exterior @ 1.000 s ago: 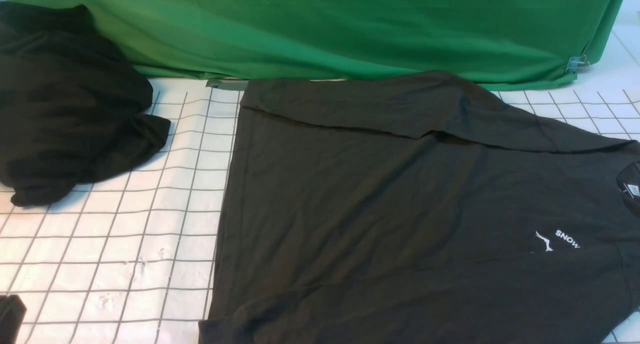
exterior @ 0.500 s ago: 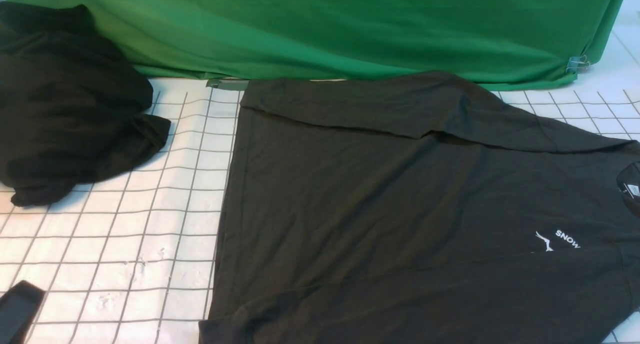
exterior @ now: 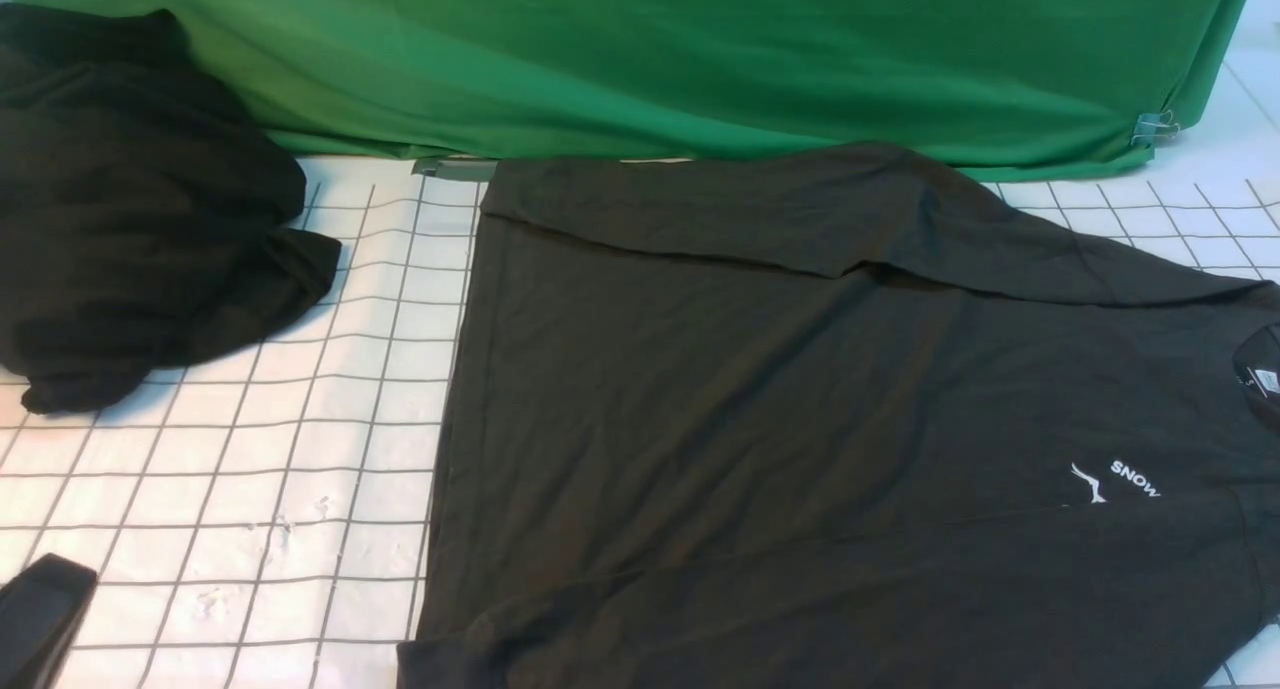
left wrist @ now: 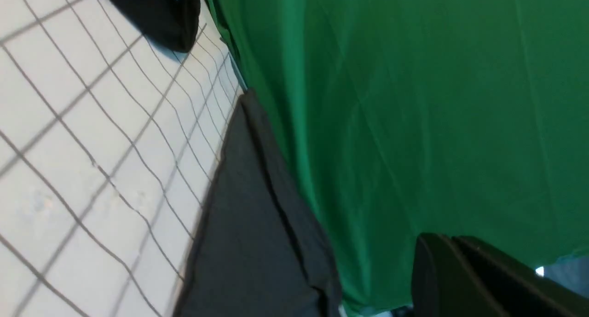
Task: Fold a long-sleeved shirt over a white checkered tablecloth.
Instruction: 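Grasp the left edge of the dark T-shirt lying flat on the table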
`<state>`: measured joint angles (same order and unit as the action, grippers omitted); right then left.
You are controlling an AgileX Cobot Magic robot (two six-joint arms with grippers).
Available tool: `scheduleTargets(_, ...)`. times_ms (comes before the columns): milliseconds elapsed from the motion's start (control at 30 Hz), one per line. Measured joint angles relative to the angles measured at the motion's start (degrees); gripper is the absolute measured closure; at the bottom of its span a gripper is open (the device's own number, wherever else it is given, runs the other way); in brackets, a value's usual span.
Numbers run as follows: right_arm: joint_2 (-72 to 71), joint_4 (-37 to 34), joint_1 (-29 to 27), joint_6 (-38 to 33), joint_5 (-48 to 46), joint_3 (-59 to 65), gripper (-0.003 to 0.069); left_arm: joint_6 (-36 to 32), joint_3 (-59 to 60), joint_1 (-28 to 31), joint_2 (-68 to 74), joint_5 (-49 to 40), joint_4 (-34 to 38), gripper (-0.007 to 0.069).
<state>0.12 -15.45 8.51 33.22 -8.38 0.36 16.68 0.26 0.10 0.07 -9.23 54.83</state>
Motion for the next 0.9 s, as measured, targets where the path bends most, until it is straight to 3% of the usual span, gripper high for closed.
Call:
scheduleTargets(67,0.0,0.0,0.0,-0.1,2.1,0.0,0.0417,-1.4,-1.9,0.0,0.0,-3.4,1.8,0.0603)
scheduleTargets(167,0.0,0.2,0.0,-5.9,4.7,-3.1,0.0442,-4.8,-10.2,0.0,0.2,-8.3,-0.4,0.0603)
scheduleTargets(333,5.8,0.6,0.0,-22.4,3.7,-16.1,0.0617,-4.1,-28.2,0.0,11.1,-20.2,-15.5,0.0603)
scheduleTargets(433,13.8,0.7,0.0,-31.1,-4.5,-25.2,0.0647,-4.4,-38.1,0.0,25.4,-35.4,-25.7,0.0603)
scheduleTargets(500,21.1,1.7,0.0,-33.2,-13.7,-31.5,0.065,-6.1,-41.8,0.0,34.3,-46.2,-29.7,0.0603)
scheduleTargets(533,21.8,1.9,0.0,-33.2,-14.6,-31.5,0.065,-6.4,-42.5,0.0,36.2,-47.2,-30.3,0.0603)
scheduleTargets(600,31.6,4.5,0.1,-36.9,-28.6,-38.1,0.065,-10.4,-45.2,0.0,48.5,-55.3,-32.8,0.0603)
scheduleTargets(767,43.6,9.6,0.1,-39.0,-42.1,-39.9,0.0648,-16.7,-46.2,-0.5,63.5,-55.3,-28.7,0.0603)
scheduleTargets(900,49.8,11.0,0.4,-38.9,-44.8,-39.1,0.0643,-15.4,-46.2,-7.2,71.3,-50.0,-28.0,0.0599)
